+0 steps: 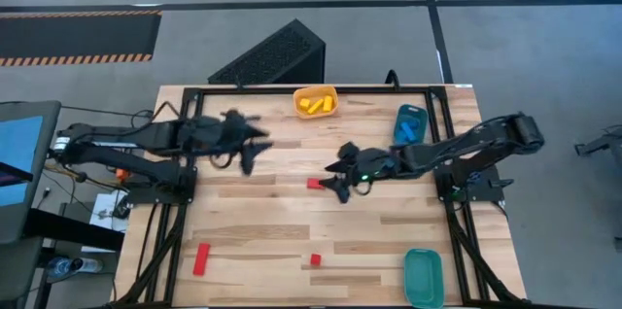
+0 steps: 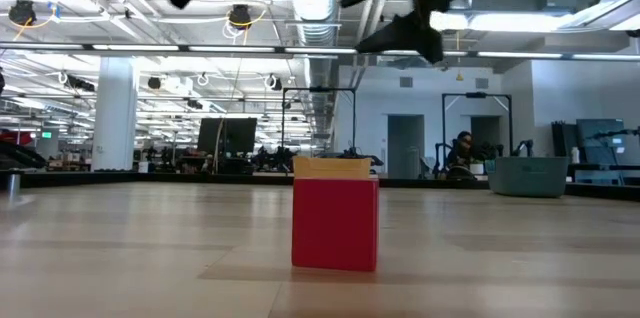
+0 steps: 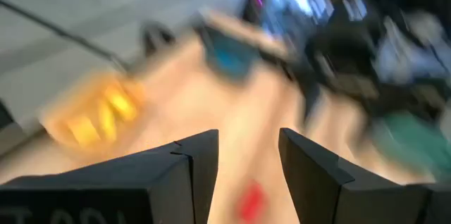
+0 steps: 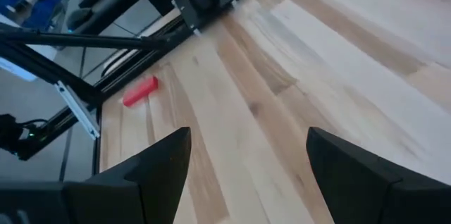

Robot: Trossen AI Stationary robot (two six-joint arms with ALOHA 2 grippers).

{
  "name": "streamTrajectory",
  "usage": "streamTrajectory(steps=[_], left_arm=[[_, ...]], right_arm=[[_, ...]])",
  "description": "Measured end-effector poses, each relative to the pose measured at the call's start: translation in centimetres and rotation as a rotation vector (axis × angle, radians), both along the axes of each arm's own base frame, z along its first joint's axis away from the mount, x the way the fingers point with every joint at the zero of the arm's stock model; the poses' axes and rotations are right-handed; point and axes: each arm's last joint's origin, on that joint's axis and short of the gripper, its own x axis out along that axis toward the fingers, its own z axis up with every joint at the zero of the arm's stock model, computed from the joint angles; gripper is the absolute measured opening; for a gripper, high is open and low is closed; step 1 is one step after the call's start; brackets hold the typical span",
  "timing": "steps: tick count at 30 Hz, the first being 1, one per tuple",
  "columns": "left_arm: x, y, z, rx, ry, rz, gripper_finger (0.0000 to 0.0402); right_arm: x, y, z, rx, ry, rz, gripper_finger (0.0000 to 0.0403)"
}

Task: Sort & place blocks by color
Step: Put the bottom left red block into the green bin

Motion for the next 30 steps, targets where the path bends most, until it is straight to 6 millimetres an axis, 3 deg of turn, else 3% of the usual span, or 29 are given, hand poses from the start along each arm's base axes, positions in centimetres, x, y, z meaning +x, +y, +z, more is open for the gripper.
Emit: streamTrajectory(steps=[5,8,15,19,24,30], left_arm=[[-3.2,-2.8,-2.0,-0.153,0.235,-0.172,0.0137],[-4.6,-4.2,-3.3,-0.238,0.369,-0.177,0.0137],[-6.2,-7.5,-8.0,-0.371,0.518,-0.191,0.0137],[-7.5,-8.9,-10.3,-0.43,0.597,-0.192,0.0139],[-8.6,-10.0,-11.3,-0.44,0.616,-0.192,0.0148],[-9.3,-10.8,-12.5,-0.501,0.659,-0.141,0.0172]], right_arm=[[4.5,1.4,-0.1,0.023,0.009,-0.015,0.0301],[7.1,2.1,-0.2,0.074,0.003,-0.086,0.0301],[11.7,4.5,-1.3,0.214,0.09,-0.305,0.0301],[13.2,6.6,-2.1,0.279,0.181,-0.357,0.0301],[14.6,9.2,-1.8,0.319,0.206,-0.355,0.0301],[15.2,9.9,-1.2,0.327,0.233,-0.384,0.0301]])
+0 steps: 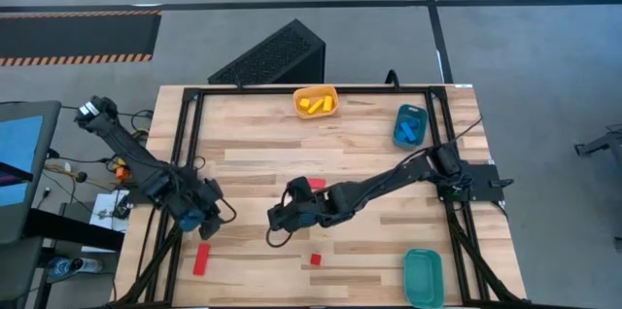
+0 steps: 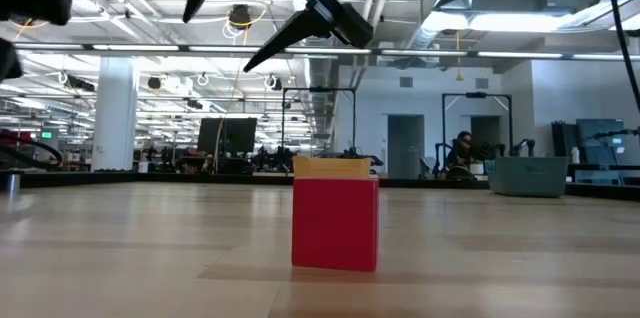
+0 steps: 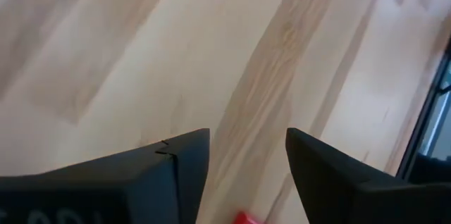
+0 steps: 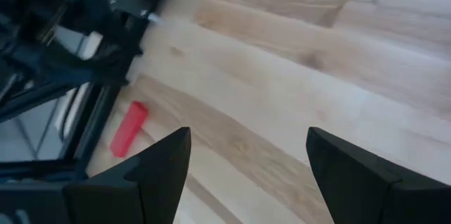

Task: Sort & place blocks by color
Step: Put the bottom left red block into the green bin

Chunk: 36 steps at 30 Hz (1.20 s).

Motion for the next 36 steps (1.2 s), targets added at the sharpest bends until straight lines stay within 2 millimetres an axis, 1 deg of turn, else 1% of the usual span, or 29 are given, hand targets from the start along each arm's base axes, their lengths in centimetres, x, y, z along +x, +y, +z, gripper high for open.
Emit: streamTrajectory(steps=[6,11,13,16,22,26,32,36], left_arm=[[-0.5,-1.7,-1.1,-0.081,0.129,0.097,0.0209],[-1.1,-3.4,-2.5,-0.102,0.293,0.098,0.0234],[-1.4,-4.1,-3.1,-0.109,0.36,0.077,0.0239],[-1.9,-5.3,-4.0,-0.114,0.418,0.064,0.0243],[-2.2,-7.6,-5.8,-0.122,0.459,0.075,0.0246],[-1.8,-8.7,-6.3,-0.159,0.436,0.058,0.0246],[-1.7,-8.8,-6.6,-0.143,0.421,0.053,0.0245],[-1.3,-8.3,-6.2,-0.098,0.372,0.056,0.0245]], right_arm=[[-0.3,-0.3,-0.1,0.012,0.043,-0.015,0.0301],[-0.4,-0.4,-0.3,0.037,0.072,0.006,0.0301],[-0.3,-0.4,-0.3,0.039,0.072,0.009,0.0301],[-0.4,-0.4,-0.3,0.033,0.079,0.013,0.0301],[-0.5,-0.5,-0.4,0.035,0.096,0.022,0.0301],[-0.5,-0.4,-0.4,0.037,0.096,0.024,0.0301],[-0.5,-0.4,-0.5,0.06,0.115,0.057,0.0301],[-0.6,-0.4,-0.5,0.061,0.122,0.059,0.0301]])
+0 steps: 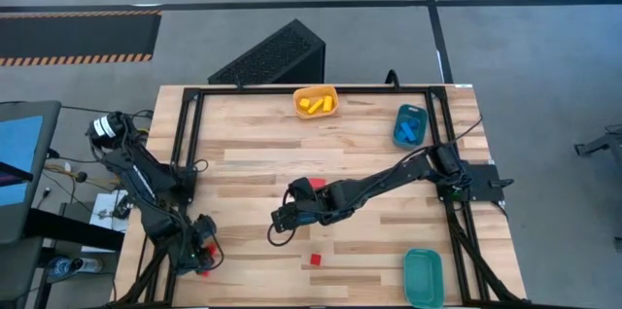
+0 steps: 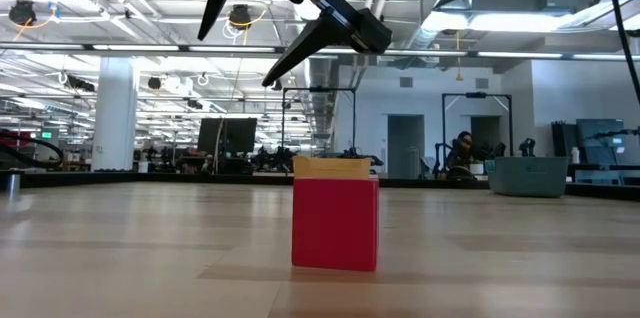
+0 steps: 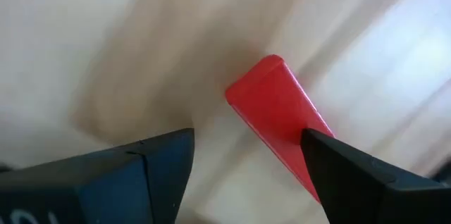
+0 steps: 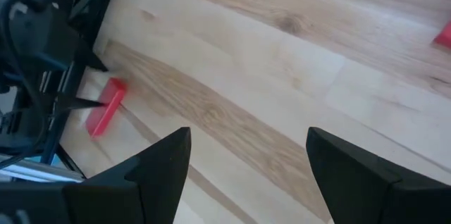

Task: Sort & place blocks by color
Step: Put the bottom left red block into the green bin

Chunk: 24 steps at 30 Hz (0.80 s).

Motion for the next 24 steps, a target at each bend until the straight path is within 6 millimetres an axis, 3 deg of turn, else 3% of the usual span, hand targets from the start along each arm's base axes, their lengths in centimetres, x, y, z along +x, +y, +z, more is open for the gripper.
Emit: streamTrajectory(steps=[4,12,19,24], left_arm=[[0.9,0.9,0.7,0.1,-0.06,-0.071,0.0245],[2.3,0.7,2.1,0.068,-0.125,-0.079,0.0245],[2.3,1.1,1.6,0.117,-0.11,0.001,0.0245],[2.7,0.5,-0.3,0.157,-0.047,-0.009,0.0245]], right_arm=[[0.0,0.0,0.0,0.002,0.004,-0.004,0.0301],[-0.1,0.2,0.0,0.012,0.001,-0.008,0.0301],[0.0,0.2,0.1,0.02,-0.008,-0.014,0.0301],[0.0,0.2,0.1,0.019,-0.014,-0.011,0.0301]])
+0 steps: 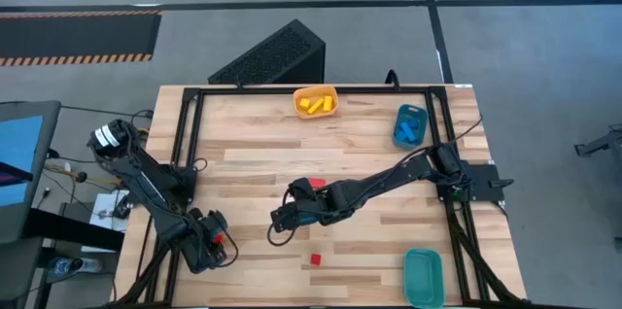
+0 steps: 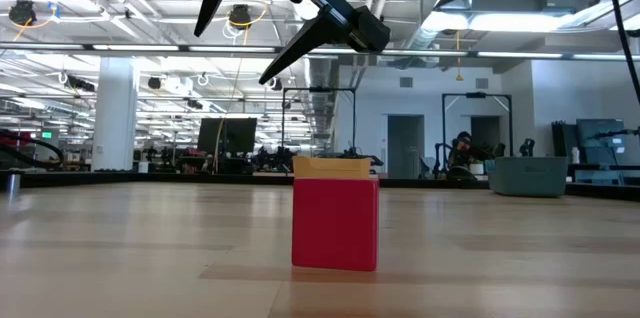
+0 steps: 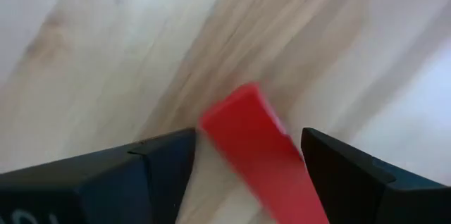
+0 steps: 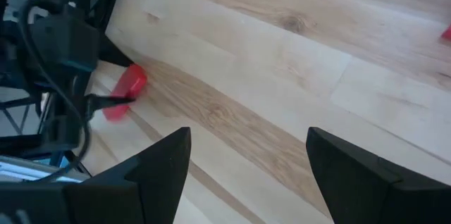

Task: Sort & place blocks by color
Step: Put the bottom left red block into the green bin

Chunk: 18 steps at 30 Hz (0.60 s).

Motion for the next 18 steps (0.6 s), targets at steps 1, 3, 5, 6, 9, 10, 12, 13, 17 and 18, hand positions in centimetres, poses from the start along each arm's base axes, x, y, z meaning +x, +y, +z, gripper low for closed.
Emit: streamTrajectory(steps=[1,3,5,6,9,10,12,13,17,18], left_arm=[[0.1,-0.1,-0.4,0.019,0.019,-0.015,0.0245],[0.2,-0.3,-1.0,0.046,0.054,-0.043,0.0245],[0.4,-0.6,-1.3,0.074,0.078,-0.069,0.0244],[0.5,-0.8,-1.2,0.089,0.085,-0.088,0.0244],[0.8,-0.9,-0.5,0.119,0.08,-0.145,0.0227],[0.9,-0.9,-0.4,0.124,0.073,-0.164,0.0216],[1.2,-0.6,-0.3,0.144,0.065,-0.201,0.0185],[1.3,-0.5,-0.3,0.149,0.062,-0.223,0.0168],[1.9,0.0,-0.2,0.168,0.058,-0.317,0.0096],[2.1,0.1,-0.2,0.173,0.053,-0.335,0.009]], right_arm=[[0.0,0.0,0.0,0.001,-0.002,0.0,0.0301],[-0.1,0.3,0.0,0.005,-0.004,0.001,0.0301],[-0.1,0.5,0.0,0.007,-0.007,0.005,0.0301],[-0.1,0.6,0.0,0.01,-0.008,0.003,0.0301],[-0.3,0.9,0.0,0.013,0.0,0.003,0.0301],[-0.3,0.9,0.0,0.013,0.0,0.004,0.0301],[-0.3,0.9,0.0,0.011,0.002,0.002,0.0301],[-0.3,0.9,0.0,0.01,0.001,0.002,0.0301],[-0.7,1.2,0.7,0.009,-0.024,-0.028,0.0301],[-0.9,1.3,1.1,0.003,-0.036,-0.04,0.0301]])
